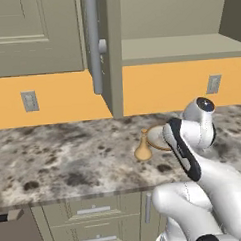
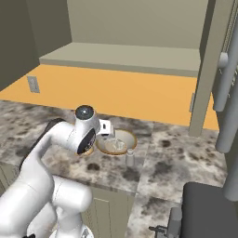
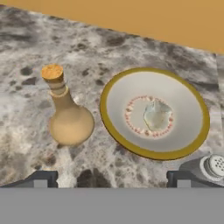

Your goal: Retrieve the bottle and the shaker from the cabinet and place them next to the mixing bowl on the counter. Then add garlic from the fridge to the mixing bowl.

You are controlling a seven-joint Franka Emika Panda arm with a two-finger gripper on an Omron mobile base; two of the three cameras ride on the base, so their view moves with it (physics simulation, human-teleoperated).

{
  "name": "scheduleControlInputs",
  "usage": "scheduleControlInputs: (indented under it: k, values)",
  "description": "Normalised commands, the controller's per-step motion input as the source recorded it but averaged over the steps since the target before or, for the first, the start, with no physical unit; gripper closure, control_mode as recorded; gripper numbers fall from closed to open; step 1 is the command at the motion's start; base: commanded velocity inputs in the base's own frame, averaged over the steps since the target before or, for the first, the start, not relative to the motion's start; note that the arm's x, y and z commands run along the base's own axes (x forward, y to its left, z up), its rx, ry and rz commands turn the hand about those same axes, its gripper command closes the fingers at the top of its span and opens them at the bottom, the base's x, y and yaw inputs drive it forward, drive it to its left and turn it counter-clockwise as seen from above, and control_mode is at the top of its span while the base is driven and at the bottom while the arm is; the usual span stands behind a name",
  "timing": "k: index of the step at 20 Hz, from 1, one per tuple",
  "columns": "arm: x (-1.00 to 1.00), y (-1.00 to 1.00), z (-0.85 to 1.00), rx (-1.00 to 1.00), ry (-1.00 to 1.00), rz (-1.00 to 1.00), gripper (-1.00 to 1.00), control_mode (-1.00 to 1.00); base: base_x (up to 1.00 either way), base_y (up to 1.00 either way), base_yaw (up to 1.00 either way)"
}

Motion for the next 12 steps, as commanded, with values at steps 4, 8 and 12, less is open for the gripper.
scheduleControlInputs:
  k: [4, 8, 12]
  values:
    - [-1.0, 0.49, 0.96, -0.26, -0.18, 0.08, -1.0, -1.0, 0.0, 0.0, 0.0]
    - [-1.0, 0.0, 1.0, -0.03, -0.1, 0.05, -1.0, -1.0, 0.0, 0.0, 0.0]
    - [-1.0, -0.01, 1.0, 0.0, -0.08, 0.05, -1.0, -1.0, 0.0, 0.0, 0.0]
